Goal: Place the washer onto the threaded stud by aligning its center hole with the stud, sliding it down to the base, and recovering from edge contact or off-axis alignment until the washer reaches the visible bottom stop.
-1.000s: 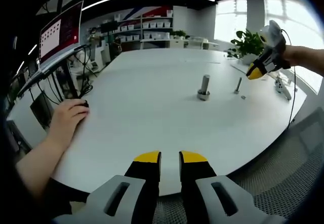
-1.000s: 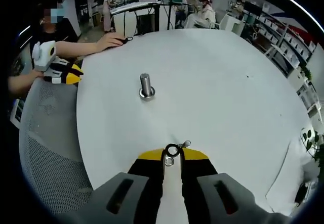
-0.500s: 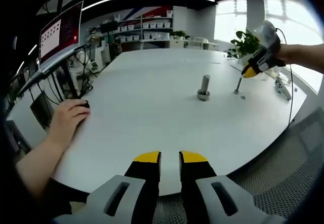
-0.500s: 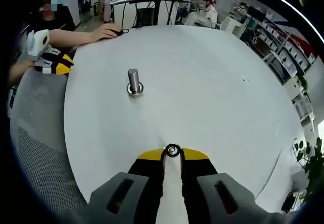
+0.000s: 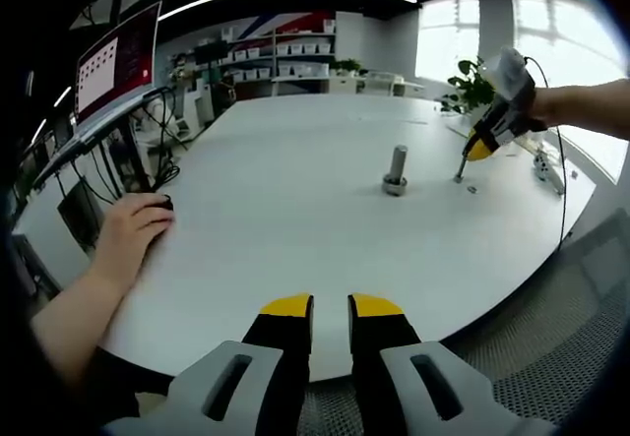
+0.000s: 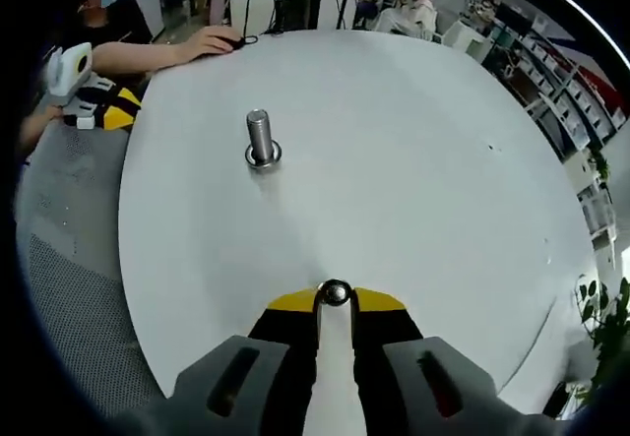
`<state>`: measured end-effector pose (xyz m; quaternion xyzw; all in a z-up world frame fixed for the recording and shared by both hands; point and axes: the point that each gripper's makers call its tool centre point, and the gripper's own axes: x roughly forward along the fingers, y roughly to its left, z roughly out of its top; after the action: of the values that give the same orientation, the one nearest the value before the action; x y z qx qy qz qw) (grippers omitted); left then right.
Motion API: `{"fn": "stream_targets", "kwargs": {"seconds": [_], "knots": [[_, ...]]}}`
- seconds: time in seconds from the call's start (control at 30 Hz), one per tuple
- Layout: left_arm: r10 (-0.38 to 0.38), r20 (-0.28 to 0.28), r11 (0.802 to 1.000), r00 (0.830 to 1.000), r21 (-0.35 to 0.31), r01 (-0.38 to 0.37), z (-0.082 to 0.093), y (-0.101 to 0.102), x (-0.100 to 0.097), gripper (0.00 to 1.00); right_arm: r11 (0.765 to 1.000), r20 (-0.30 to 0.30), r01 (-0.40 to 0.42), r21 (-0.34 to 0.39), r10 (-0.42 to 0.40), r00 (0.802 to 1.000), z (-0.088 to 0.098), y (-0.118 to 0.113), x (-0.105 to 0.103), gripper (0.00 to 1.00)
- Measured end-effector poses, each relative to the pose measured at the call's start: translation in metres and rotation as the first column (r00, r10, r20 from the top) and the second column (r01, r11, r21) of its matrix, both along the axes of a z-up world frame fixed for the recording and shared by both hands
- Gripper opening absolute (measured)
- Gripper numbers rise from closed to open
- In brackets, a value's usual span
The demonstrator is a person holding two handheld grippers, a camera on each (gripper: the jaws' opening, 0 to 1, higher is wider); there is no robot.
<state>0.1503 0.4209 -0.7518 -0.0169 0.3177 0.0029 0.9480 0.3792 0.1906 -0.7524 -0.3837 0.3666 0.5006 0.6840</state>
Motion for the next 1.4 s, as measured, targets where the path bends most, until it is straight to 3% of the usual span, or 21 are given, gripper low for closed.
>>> {"fn": "stream_targets", "kwargs": {"seconds": [0.43, 0.53, 0.63, 0.87, 1.03, 1.4], "knots": [[0.000, 0.000, 1.000, 1.000, -0.001, 0.000, 0.000, 0.001, 0.000, 0.12, 0.998, -0.036, -0.017, -0.056, 0.015, 0.999, -0.030, 0.000, 0.003, 0.14], [-0.001, -0.001, 1.000, 1.000, -0.002, 0.001, 0.000, 0.000, 0.000, 0.12, 0.997, -0.060, -0.059, -0.048, 0.057, 0.997, -0.034, 0.001, -0.002, 0.16], [-0.001, -0.001, 1.000, 1.000, -0.002, 0.001, 0.000, 0.000, 0.000, 0.12, 0.998, -0.063, -0.035, -0.047, 0.032, 0.998, -0.034, 0.000, -0.004, 0.26], [0.000, -0.001, 1.000, 1.000, -0.002, 0.000, 0.000, 0.000, 0.001, 0.12, 1.000, -0.095, 0.023, -0.006, -0.024, 0.995, -0.034, -0.010, -0.014, 0.25], [-0.002, 0.000, 1.000, 1.000, -0.002, 0.002, 0.000, 0.000, 0.000, 0.11, 1.000, -0.146, 0.014, -0.016, -0.016, 0.989, -0.038, -0.019, -0.028, 0.25], [0.001, 0.001, 1.000, 1.000, -0.001, -0.001, -0.001, 0.001, 0.001, 0.12, 0.999, -0.162, -0.006, -0.047, -0.002, 0.987, -0.046, -0.022, -0.035, 0.24]]}}
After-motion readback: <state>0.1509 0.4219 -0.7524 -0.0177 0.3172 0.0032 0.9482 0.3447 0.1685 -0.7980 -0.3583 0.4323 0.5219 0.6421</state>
